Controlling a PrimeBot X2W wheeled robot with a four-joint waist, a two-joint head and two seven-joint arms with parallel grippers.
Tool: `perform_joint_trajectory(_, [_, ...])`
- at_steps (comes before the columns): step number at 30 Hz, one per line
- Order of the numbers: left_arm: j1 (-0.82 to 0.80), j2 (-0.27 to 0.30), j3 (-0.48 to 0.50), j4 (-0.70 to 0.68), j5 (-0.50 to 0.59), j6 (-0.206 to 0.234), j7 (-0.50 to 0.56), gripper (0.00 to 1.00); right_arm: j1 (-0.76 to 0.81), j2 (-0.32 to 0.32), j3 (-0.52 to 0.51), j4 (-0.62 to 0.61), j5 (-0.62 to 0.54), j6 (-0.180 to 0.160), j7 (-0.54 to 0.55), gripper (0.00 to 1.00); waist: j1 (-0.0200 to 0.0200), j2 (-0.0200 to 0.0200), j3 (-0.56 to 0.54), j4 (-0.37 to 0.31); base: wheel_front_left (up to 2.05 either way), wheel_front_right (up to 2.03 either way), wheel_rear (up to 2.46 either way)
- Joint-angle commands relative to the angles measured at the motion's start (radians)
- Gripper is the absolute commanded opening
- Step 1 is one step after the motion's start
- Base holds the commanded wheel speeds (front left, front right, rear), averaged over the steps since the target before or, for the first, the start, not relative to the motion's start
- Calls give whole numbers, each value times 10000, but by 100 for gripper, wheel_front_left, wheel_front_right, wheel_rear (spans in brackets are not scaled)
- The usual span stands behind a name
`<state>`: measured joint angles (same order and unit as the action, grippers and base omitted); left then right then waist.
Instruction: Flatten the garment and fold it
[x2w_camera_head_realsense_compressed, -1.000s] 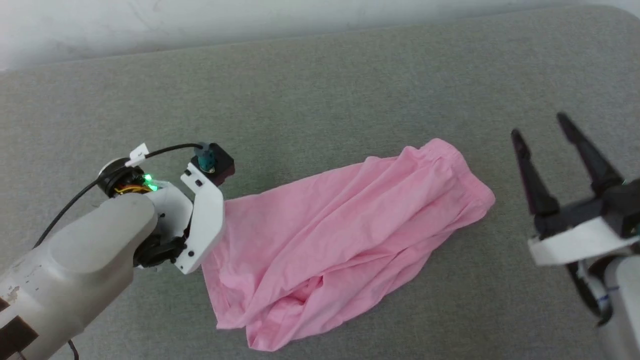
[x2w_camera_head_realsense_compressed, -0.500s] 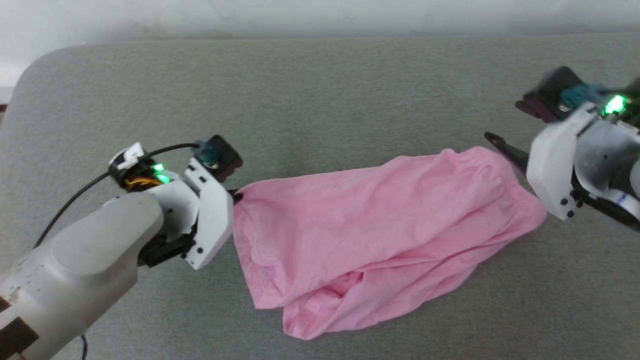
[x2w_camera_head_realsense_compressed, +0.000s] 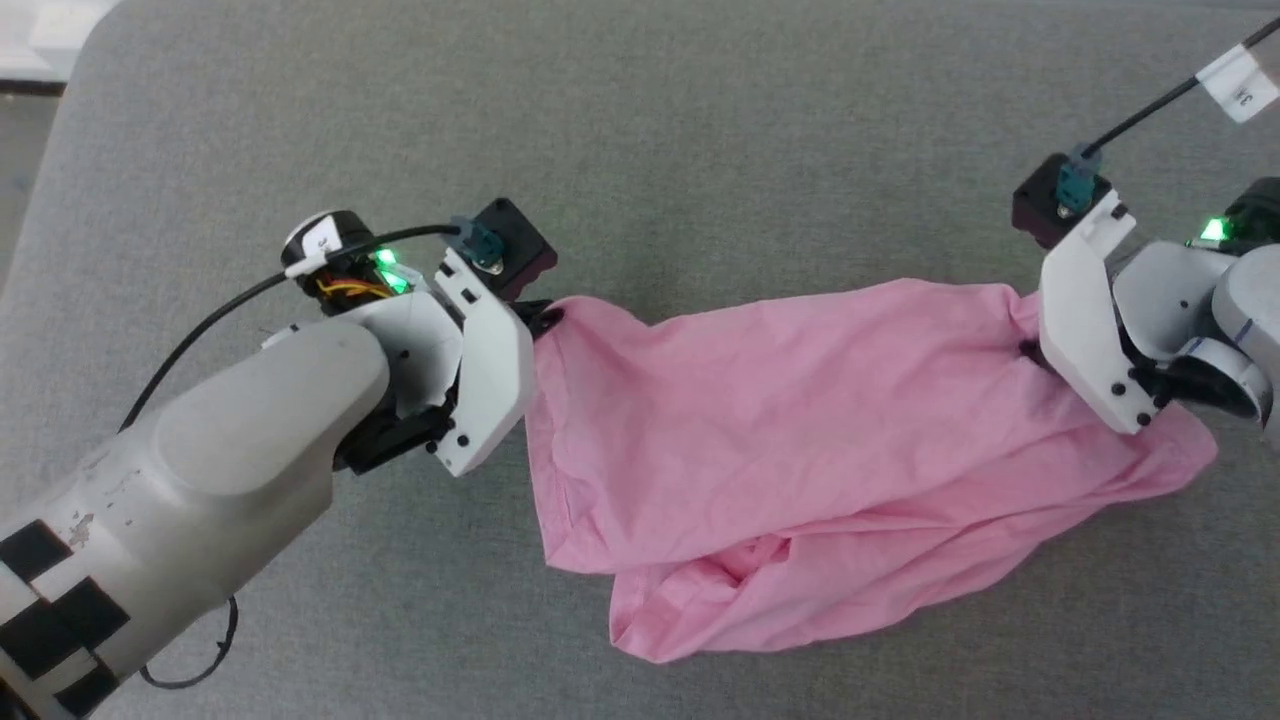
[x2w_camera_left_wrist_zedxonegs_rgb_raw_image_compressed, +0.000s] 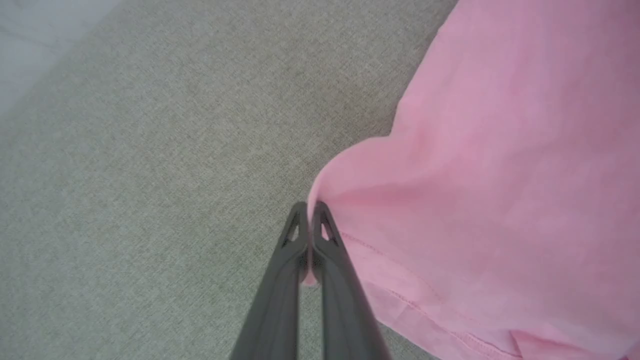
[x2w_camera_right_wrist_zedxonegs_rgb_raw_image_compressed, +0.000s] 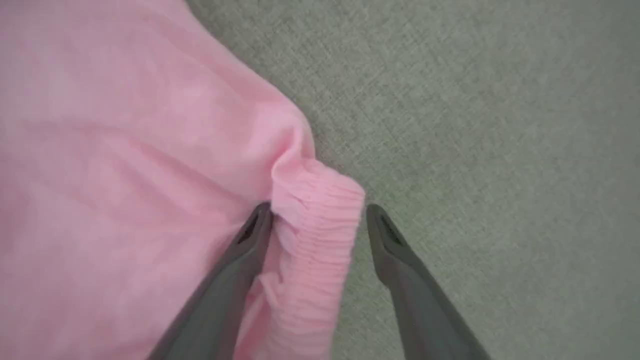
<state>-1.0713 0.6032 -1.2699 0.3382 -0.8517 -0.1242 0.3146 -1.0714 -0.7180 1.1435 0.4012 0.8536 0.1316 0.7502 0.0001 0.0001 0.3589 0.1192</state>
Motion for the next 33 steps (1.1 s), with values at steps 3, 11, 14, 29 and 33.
perform_joint_trajectory(3, [-167, -69, -26, 101, 51, -65, -154, 0, 134, 62, 786, 238, 337, -9, -243, 100, -1, -1, 398, 291, 0, 0, 0])
perform_joint_trajectory(11, [-14, 60, -57, 378, -120, -65, -345, 0, 110, 250, 1268, 420, 425, -9, -1897, 0, -1, -1, 193, -1, 0, 0, 0])
perform_joint_trajectory(14, [65, 81, -59, 551, -131, -65, -686, 0, -112, 329, 1199, 570, 563, -9, -3247, 0, -1, -1, -152, -155, 0, 0, 0])
perform_joint_trajectory(29, [-886, 532, 1511, 789, -25, 737, -3276, 0, -1093, 794, -1202, 1731, 271, -9, -8537, 0, -1, -1, -1546, -837, 0, 0, 0])
perform_joint_trajectory(33, [-1785, 396, 2109, 853, 119, 1093, -3850, 0, -1795, 1245, -2117, 2313, -212, -9, -9136, 0, -1, -1, -1180, -955, 0, 0, 0])
